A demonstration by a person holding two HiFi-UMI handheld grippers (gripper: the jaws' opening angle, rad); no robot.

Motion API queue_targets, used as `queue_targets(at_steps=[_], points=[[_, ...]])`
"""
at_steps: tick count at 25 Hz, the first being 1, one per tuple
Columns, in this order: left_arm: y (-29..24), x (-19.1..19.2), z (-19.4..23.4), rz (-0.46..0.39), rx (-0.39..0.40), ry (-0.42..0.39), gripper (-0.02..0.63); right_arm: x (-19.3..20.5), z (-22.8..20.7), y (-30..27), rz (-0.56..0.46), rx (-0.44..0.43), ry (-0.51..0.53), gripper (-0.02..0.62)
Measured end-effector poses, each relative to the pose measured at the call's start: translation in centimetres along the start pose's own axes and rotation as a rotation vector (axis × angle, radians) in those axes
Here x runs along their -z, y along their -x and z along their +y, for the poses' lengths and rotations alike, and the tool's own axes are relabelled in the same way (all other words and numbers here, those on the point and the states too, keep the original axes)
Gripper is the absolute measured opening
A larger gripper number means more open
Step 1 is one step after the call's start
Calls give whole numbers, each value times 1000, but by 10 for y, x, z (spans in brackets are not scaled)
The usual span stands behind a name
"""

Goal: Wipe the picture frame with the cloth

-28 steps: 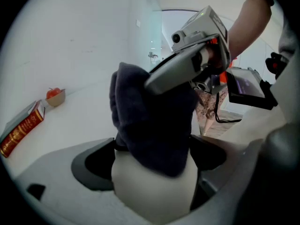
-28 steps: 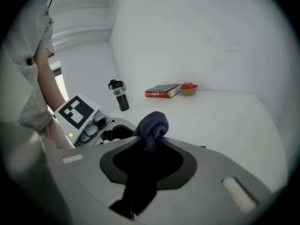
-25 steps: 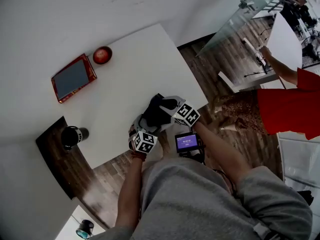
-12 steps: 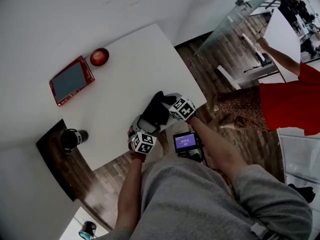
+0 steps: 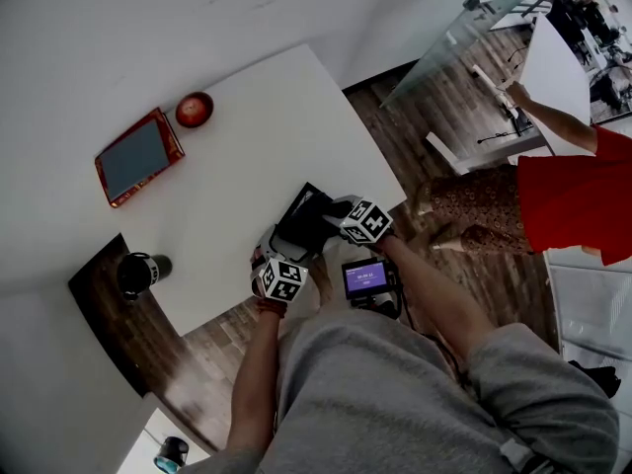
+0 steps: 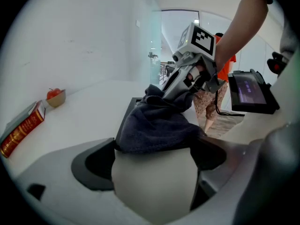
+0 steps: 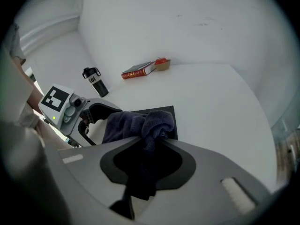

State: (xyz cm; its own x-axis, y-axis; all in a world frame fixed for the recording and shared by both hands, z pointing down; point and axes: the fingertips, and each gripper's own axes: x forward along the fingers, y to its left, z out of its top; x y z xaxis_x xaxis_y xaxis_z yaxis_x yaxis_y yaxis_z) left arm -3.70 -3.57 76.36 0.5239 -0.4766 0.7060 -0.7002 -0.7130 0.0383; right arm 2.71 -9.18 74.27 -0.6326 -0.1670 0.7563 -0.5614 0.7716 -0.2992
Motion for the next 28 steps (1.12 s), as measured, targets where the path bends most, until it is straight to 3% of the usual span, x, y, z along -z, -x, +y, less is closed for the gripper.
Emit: queue_targets(at_steps=[8, 17, 24, 28], points=[[0, 2, 1, 5, 3, 3, 502, 3, 42, -17, 63, -134, 64, 81], [0, 1, 2, 6, 3, 3, 503, 2, 61, -25, 110, -205, 106, 80], [-6, -1, 6, -2, 6, -4, 503, -5, 66, -38, 123, -212, 104, 78], [2, 16, 2, 17, 3, 9, 505, -4, 90, -51, 141, -232, 98, 77]])
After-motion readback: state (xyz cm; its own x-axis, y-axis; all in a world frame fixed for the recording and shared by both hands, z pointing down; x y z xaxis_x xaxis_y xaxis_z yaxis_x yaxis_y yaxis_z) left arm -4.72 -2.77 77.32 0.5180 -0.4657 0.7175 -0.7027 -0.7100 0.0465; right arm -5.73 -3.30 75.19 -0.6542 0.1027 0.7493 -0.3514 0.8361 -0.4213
